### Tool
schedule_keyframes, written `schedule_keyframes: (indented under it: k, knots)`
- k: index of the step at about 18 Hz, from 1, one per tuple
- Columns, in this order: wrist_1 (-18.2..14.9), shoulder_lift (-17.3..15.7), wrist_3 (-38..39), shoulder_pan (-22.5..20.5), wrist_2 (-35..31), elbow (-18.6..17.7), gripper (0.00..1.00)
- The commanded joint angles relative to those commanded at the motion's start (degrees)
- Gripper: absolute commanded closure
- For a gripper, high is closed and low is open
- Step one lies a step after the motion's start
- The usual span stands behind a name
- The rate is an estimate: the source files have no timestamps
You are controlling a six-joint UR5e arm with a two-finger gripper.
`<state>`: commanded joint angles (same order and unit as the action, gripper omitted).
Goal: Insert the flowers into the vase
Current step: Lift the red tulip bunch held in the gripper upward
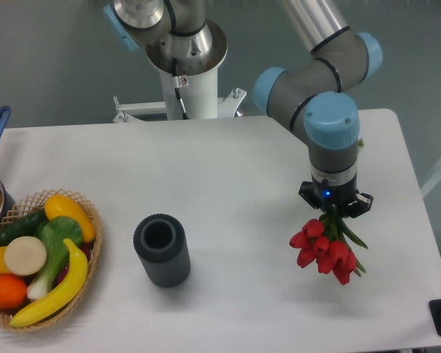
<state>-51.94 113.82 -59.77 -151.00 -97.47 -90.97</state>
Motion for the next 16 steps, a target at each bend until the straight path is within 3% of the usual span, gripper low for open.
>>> schedule_keyframes:
  k: [6,9,16]
  knots:
    - [0.3,-0.1,0.2,0.1,1.0,0.1,0.98]
    - [0.7,-2.5,1.0,0.1,3.5,1.0,0.98]
    - [2.5,-6.5,4.4,1.1,18.4,3.2,0.99]
